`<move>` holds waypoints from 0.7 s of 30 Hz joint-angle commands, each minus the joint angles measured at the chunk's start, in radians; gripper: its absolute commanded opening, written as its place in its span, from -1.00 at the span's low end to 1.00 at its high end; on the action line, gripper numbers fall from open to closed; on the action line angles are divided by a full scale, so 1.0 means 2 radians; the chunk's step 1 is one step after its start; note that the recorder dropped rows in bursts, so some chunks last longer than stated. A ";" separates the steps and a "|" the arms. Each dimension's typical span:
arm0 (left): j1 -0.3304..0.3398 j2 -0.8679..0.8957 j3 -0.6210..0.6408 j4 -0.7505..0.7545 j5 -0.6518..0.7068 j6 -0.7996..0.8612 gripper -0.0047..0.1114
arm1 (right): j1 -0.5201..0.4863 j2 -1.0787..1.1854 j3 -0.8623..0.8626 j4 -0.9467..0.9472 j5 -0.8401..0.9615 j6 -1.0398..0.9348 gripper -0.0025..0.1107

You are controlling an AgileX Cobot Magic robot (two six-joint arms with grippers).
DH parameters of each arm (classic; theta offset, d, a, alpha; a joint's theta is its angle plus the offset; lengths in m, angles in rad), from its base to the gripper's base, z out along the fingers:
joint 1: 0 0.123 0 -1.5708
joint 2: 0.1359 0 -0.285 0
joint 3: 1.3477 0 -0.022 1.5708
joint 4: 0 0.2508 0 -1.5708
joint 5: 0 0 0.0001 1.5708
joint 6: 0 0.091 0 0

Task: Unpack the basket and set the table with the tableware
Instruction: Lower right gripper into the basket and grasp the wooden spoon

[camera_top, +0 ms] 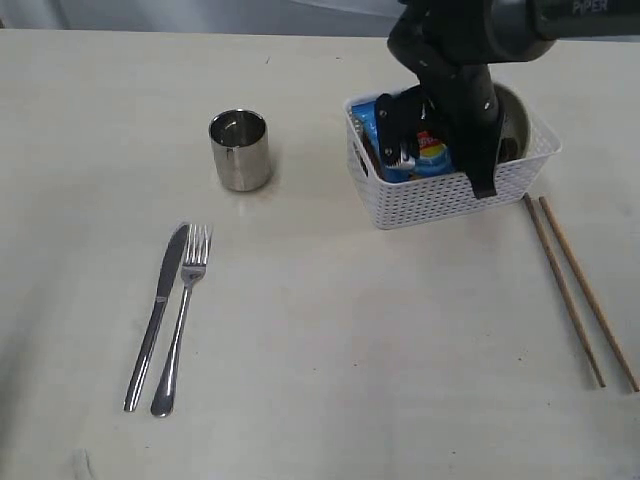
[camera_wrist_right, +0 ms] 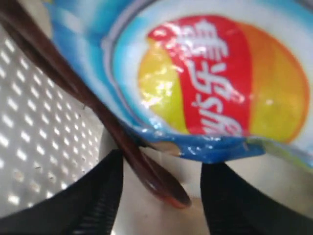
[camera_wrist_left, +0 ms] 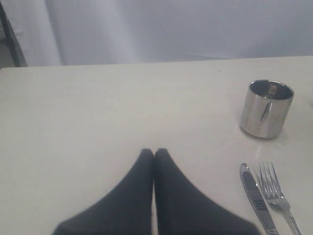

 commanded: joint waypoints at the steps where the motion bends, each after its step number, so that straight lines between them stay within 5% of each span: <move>1: -0.003 -0.002 0.001 0.002 -0.003 -0.001 -0.92 | -0.003 0.007 0.000 0.003 0.004 -0.002 -0.33; 7: -0.003 -0.002 0.001 0.002 -0.003 -0.001 -0.92 | -0.003 0.013 0.000 0.002 0.005 -0.002 -0.96; 21: -0.003 -0.002 0.001 0.002 -0.003 0.000 -0.92 | 0.000 -0.013 0.000 0.003 0.005 0.001 -0.96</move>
